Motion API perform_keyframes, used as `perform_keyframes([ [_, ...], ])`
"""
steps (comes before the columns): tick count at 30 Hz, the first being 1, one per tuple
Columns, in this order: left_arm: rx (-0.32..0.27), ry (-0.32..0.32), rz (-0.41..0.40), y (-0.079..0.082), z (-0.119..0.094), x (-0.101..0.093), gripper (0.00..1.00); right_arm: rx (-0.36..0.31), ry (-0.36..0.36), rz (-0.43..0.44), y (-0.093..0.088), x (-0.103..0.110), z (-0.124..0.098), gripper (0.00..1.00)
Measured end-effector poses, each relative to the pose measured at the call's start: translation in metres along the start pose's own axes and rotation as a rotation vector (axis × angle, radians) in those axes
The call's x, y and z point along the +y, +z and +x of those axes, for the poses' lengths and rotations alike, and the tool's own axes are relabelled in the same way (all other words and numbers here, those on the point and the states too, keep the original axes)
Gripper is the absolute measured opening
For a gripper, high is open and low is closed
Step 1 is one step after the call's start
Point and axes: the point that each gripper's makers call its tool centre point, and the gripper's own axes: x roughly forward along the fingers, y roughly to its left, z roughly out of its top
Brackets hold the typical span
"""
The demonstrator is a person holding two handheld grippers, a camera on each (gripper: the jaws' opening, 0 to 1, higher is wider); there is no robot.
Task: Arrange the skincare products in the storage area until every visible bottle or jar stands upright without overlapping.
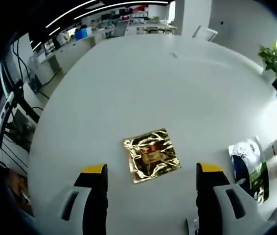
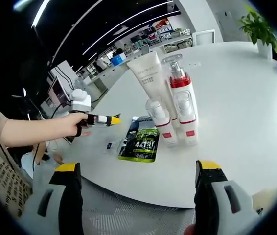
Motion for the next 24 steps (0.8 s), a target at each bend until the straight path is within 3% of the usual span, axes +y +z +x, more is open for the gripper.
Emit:
perform_keyframes([
  [10,0.006,-0.017,0.015,0.005,0.005,-0.002,0.60,-0.011,-0.017,0.006,0.002,-0.003,-0.001,0.97],
  [17,0.011,-0.038,0.043,0.006,0.002,-0.008,0.37,-0.021,-0.022,0.006,0.003,-0.004,-0.002,0.97],
  [24,0.010,-0.031,0.027,0.006,0.001,-0.009,0.35,-0.030,-0.025,0.008,0.004,-0.005,-0.003,0.97],
])
